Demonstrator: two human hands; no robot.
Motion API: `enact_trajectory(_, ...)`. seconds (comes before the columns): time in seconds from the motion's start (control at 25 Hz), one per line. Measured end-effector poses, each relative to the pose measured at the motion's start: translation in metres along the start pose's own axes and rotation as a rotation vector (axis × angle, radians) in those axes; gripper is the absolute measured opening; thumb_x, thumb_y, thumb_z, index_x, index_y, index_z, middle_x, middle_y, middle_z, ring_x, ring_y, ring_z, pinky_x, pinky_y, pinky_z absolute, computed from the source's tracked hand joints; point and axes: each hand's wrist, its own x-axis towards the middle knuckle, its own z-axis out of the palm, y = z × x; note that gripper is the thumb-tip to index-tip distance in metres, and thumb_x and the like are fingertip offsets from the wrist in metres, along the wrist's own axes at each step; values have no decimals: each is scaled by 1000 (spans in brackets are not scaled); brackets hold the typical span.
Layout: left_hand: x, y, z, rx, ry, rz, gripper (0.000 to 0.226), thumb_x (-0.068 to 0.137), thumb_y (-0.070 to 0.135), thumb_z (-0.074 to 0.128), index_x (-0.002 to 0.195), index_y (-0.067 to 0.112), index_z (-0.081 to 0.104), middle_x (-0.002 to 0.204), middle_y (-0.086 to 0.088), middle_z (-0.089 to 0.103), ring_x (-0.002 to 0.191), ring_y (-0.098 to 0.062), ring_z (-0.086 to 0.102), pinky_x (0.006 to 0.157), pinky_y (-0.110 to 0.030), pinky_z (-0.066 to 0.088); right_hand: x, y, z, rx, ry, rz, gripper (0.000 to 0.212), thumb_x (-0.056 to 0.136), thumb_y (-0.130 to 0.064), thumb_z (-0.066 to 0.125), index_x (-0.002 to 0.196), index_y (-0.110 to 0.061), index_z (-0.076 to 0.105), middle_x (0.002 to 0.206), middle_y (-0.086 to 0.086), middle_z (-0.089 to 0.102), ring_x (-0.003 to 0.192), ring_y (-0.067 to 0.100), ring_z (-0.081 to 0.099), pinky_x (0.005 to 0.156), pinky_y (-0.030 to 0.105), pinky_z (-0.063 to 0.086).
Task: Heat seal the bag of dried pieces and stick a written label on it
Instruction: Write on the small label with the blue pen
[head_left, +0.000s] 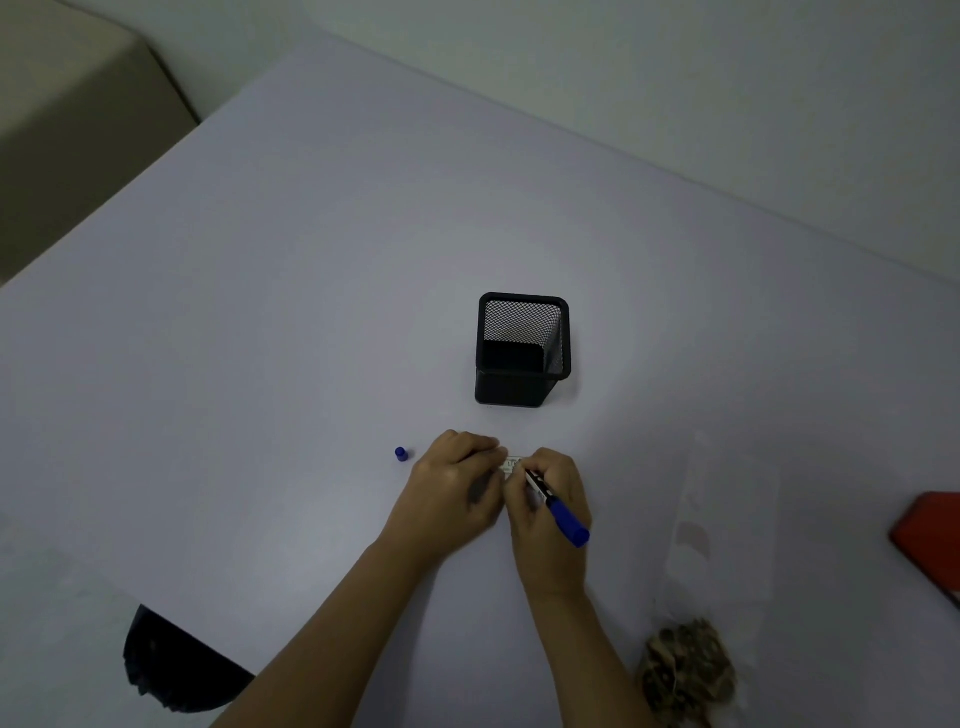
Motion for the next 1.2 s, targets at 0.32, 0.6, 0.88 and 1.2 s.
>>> enact_trajectory(0.32, 1, 1, 0, 4, 6, 2, 32, 81, 26, 54, 99, 7, 72, 96, -6, 70, 88, -15, 63, 81, -19, 47, 1, -1, -1, 23, 73, 34, 10, 86, -19, 50, 80, -11, 51, 80, -18, 47, 74, -4, 48, 68, 4, 40)
enact_trajectory(0.6, 1, 0, 2, -12, 0, -1, 33, 80, 29, 57, 101, 8, 71, 98, -5, 69, 92, -11, 59, 82, -20, 48, 2, -2, 1, -127, 11, -139, 6, 84, -17, 47, 81, -17, 42, 77, -5, 48, 70, 10, 46, 66, 12, 45)
enact_trajectory(0.88, 1, -2, 3, -7, -2, 0, 35, 80, 31, 56, 101, 8, 71, 99, -6, 69, 94, -8, 55, 85, -15, 43, 0, 2, 1, -172, -42, -114, 6, 85, -20, 44, 81, -20, 40, 71, 11, 56, 69, 11, 45, 63, 17, 46)
enact_trajectory(1.2, 0, -1, 2, -6, -3, 2, 34, 79, 30, 57, 100, 7, 71, 98, -6, 69, 92, -13, 60, 84, -18, 45, 0, 0, 1, -161, -32, -113, 6, 85, -18, 45, 81, -20, 41, 71, 9, 56, 68, 13, 46, 62, 23, 48)
